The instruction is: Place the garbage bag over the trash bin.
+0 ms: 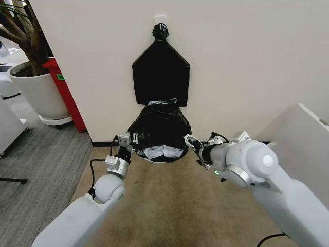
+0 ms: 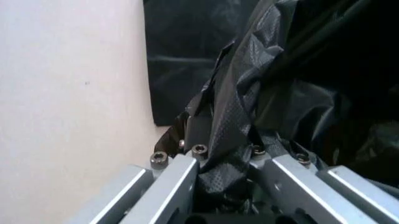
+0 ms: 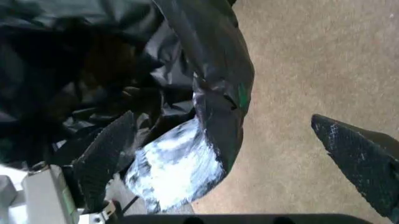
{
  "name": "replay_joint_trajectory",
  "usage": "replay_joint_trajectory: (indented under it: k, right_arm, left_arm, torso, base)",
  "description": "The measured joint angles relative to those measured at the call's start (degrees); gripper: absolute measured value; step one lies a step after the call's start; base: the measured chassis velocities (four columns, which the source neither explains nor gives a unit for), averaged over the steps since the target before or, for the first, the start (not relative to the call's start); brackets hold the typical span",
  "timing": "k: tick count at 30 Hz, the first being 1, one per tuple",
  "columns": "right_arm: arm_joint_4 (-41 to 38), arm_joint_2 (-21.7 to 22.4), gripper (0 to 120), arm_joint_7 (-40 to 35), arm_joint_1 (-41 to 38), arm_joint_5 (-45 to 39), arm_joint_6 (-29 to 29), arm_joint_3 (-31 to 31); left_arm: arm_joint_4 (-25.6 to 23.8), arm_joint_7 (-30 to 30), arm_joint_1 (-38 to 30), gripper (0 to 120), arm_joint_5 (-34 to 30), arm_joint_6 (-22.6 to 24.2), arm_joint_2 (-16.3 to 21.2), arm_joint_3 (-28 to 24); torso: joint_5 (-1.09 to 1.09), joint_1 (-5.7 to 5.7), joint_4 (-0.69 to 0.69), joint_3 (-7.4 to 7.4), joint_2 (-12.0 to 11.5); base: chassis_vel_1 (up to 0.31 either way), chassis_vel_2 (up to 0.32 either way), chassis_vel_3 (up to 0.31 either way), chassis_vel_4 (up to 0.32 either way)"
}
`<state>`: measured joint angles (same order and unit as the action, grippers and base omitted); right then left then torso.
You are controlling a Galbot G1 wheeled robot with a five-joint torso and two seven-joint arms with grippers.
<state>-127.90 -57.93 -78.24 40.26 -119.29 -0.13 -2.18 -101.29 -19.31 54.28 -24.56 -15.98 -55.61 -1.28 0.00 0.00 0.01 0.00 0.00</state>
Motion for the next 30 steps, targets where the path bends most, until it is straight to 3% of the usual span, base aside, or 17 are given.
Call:
replay_joint_trajectory:
  k: [22, 27, 30]
  right_arm:
    - [-2.6, 0.0, 100, -0.6, 3.8, 5.5, -2.5, 4.6]
    - [-2.5, 0.3, 100, -0.8, 4.3, 5.4, -4.5, 5.0]
    - [-3.2, 0.4, 100, -0.8, 4.9, 5.5, -5.1, 5.3]
  left_arm:
    - [-0.6, -0.2, -1.1, 1, -2.5, 0.4, -0.9, -0.6]
    - [-2.6, -3.3, -1.9, 1, -10.0, 4.3, -1.0, -1.3]
    - [-2.6, -4.1, -2.2, 1, -11.2, 4.9, -1.1, -1.3]
  torso:
    - [0.01, 0.00, -0.02, 0.00, 0.0]
    - [0.01, 0.00, -0.01, 0.00, 0.0]
    - [0.00, 0.00, -0.01, 0.00, 0.0]
  base:
    - [0.000, 0.000, 0.000, 0.000]
    - [0.000, 0.000, 0.000, 0.000]
    - [0.000, 0.000, 0.000, 0.000]
